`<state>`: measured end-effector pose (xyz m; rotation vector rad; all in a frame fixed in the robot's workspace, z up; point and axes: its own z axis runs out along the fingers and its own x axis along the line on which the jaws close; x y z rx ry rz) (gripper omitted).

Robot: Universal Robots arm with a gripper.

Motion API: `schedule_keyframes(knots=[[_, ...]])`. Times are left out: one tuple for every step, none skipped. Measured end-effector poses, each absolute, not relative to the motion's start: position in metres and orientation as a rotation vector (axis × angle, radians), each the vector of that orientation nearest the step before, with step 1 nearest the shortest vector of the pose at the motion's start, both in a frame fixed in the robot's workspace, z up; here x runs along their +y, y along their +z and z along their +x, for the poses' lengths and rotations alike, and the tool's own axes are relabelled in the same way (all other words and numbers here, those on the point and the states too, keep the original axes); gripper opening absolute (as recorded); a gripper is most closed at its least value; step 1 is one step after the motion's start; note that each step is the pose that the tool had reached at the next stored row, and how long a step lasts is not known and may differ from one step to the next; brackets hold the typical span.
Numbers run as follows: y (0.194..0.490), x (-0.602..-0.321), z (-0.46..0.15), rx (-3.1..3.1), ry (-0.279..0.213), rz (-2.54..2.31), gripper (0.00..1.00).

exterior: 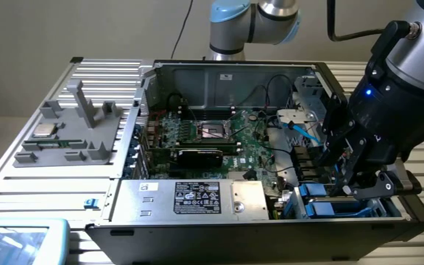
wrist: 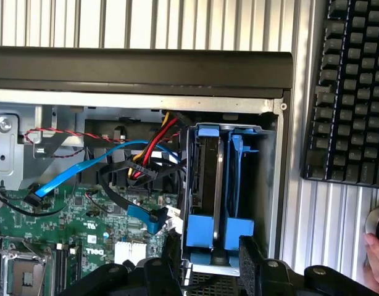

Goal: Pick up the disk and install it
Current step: 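Insert the disk into the insertion slot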

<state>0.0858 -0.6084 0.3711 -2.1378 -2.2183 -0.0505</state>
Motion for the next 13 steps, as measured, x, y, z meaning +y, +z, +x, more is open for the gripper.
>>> schedule_keyframes(knots=[[0.3711,-0.6084,0.0858,-2.218,-0.05,-2.138,0.51],[0.3709,-0.6083,0.0859,-2.218,-0.051,-2.138,0.51],[0.3709,-0.6083,0.0859,-2.218,-0.051,-2.138,0.51],[0.3709,-0.6083,0.0858,-2.218,-0.051,-2.138,0.51],[0.3709,-0.6084,0.0858,-2.218,-0.051,-2.138,0.51],[0.3709,-0.6084,0.0858,-2.218,-0.051,-2.138,0.51],[0.3709,-0.6084,0.0858,-2.218,-0.051,-2.138,0.51],[0.3709,-0.6083,0.0858,-2.218,-0.051,-2.138,0.51],[0.3709,-0.6084,0.0858,-2.218,-0.051,-2.138,0.51],[0.3709,-0.6084,0.0858,-2.218,-0.051,-2.138,0.51],[0.3709,-0.6083,0.0858,-2.218,-0.051,-2.138,0.51],[0.3709,-0.6084,0.0858,-2.218,-0.051,-2.138,0.51],[0.3709,-0.6084,0.0858,-2.218,-0.051,-2.138,0.51]])
